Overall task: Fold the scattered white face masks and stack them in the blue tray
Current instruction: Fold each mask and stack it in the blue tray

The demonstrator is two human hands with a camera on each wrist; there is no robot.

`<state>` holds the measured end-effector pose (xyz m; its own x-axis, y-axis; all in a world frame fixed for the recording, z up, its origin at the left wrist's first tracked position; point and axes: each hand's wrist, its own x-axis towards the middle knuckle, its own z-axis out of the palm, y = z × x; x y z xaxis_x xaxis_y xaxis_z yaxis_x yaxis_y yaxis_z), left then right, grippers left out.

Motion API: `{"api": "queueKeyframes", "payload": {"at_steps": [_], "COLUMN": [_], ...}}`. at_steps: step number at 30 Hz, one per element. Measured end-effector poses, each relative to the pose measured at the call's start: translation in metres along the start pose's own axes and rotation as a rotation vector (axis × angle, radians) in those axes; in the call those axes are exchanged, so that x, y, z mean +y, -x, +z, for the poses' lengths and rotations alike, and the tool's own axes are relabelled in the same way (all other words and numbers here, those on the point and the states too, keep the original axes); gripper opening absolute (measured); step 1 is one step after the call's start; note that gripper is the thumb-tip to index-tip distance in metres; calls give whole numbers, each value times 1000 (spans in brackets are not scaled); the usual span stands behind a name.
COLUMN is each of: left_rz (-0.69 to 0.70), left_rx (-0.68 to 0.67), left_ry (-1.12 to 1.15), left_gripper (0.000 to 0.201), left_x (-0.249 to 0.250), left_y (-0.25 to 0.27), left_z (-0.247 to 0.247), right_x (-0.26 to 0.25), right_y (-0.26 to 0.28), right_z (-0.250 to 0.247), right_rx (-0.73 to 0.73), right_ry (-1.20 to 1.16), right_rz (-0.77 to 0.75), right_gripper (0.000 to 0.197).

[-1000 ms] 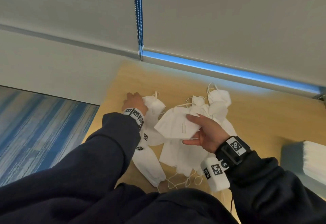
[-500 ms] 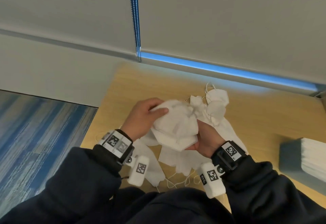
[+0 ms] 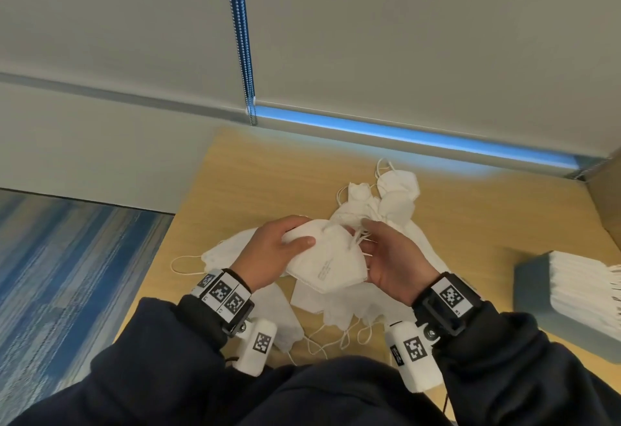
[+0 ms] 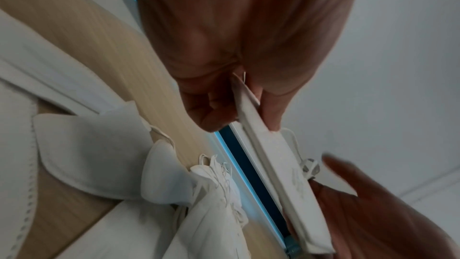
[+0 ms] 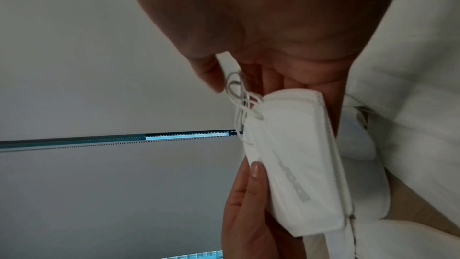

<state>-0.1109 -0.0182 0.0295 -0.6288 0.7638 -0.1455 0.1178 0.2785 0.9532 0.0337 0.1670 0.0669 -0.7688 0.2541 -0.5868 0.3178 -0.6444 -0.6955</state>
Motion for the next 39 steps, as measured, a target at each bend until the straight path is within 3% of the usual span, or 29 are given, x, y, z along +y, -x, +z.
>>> {"api": "queueKeyframes", "payload": {"at_steps": [6, 8, 10, 12, 14, 16, 18, 21, 25, 28, 32, 39], "left_rz": [113, 178, 219, 188, 141, 117, 149, 204, 257, 473, 764, 834], "left_rx": [-194, -252, -292, -315, -353, -395, -417, -445, -337, -285, -263, -357], "left_ry": [-198, -388, -529, -487, -322, -175, -176, -307, -368, -426, -484, -586], "left_gripper": [26, 28, 28, 18, 16, 19, 20, 16, 13, 9, 18, 26], "left_x": [15, 16, 18, 24, 38, 57, 72, 83, 95, 125, 162, 154], "left_y": [-1, -7, -13, -19, -25, -32, -39, -51, -68, -77, -82, -88], "left_z": [17, 18, 21, 24, 32, 48, 64, 95, 110, 158, 265, 384], "right_x": [-2, -13, -26, -39, -47, -51, -54, -61, -80, -92, -108, -87], "right_y": [17, 26, 37, 53, 67, 74, 79, 102, 151, 174, 195, 233], "right_z": [-21, -32, -48, -60, -71, -83, -93, -125, -190, -229, -278, -375], "right_rx": [128, 167, 116, -4, -59, -16, 49, 120, 236, 348, 518, 714], "right_ry": [382, 367, 147, -7, 170, 365, 423, 423, 300, 261, 237, 328], "right_rz": [-55, -81, -89, -47, -63, -152, -214, -255, -317, -409, -540, -433], "right_gripper": [23, 13, 19, 19, 17, 19, 19, 15, 18, 13, 21, 15]}}
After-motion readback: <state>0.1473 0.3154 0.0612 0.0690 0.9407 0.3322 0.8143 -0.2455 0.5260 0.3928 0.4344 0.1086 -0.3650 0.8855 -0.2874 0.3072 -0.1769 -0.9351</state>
